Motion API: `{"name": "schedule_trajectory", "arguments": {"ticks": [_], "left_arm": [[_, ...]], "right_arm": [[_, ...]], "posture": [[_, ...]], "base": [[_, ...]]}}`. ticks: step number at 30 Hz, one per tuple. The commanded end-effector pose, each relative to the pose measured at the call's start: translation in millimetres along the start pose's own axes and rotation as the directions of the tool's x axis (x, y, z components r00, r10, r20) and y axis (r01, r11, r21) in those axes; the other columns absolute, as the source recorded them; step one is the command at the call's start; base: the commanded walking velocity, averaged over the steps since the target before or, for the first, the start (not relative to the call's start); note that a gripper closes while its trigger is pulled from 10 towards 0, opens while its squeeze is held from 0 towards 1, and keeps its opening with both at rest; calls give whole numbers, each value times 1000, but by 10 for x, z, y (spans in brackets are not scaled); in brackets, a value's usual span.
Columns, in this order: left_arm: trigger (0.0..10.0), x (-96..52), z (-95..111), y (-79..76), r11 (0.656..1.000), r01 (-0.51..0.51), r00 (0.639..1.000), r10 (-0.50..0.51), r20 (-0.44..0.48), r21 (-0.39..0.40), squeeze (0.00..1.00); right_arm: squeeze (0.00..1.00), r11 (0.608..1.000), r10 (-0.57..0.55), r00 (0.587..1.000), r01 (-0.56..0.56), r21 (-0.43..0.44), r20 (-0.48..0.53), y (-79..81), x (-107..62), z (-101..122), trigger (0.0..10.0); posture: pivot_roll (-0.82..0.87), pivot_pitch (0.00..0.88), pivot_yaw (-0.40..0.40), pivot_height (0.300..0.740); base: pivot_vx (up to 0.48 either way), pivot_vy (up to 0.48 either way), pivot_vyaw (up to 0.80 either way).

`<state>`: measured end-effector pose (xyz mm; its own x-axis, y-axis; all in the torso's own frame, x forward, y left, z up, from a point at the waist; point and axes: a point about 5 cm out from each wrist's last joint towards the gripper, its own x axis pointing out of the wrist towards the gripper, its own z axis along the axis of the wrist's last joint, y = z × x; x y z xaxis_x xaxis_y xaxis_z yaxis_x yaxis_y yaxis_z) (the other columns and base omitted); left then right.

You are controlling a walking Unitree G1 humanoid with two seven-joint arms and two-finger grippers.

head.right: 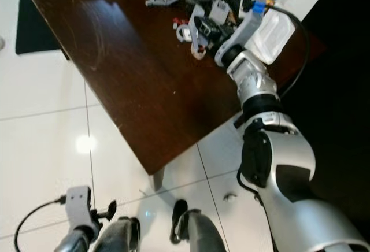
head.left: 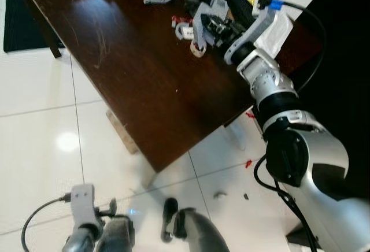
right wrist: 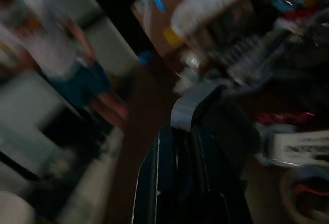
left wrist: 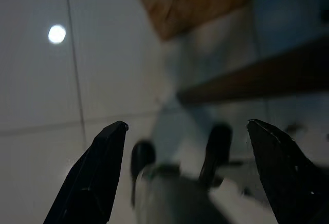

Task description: Picking trash to rubbish bin

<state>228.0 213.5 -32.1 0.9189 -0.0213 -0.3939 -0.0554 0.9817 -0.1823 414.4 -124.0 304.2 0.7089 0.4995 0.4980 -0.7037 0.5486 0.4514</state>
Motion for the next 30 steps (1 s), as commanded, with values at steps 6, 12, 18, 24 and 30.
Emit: {"name": "schedule_trajectory", "arguments": {"ticks": [6, 12, 18, 24, 30], "left_arm": [[10000, 91, 272, -117, 991, 123, 984, -117, 136, -42, 0], [10000, 136, 485, -337, 953, 301, 934, -287, 211, -34, 0], [10000, 126, 600, -620, 894, 448, 871, -434, 230, -10, 0], [10000, 90, 812, -961, 831, 555, 792, -542, 281, 38, 0], [10000, 46, 1003, -1091, 799, 598, 747, -586, 314, 65, 0]], "right_arm": [[0, 991, 36, 999, -38, 130, 23, -28, -93, -193, 3098], [0, 981, 133, 989, -121, 154, -69, 9, -201, -452, 10000], [0, 943, 226, 972, -202, 264, -65, 88, -294, -615, 10000], [0, 930, 266, 953, -215, 300, -143, 199, -364, -934, 10000], [0, 917, 294, 938, -223, 331, -184, 242, -459, -1077, 10000]], "posture": [[281, 182, -126, 740], [285, 172, -122, 740], [282, 162, -113, 740], [278, 151, -110, 740], [271, 137, -113, 740]], "base": [[0, 0, 0], [0, 0, 0], [0, 0, 0], [0, 0, 0], [0, 0, 0]]}}
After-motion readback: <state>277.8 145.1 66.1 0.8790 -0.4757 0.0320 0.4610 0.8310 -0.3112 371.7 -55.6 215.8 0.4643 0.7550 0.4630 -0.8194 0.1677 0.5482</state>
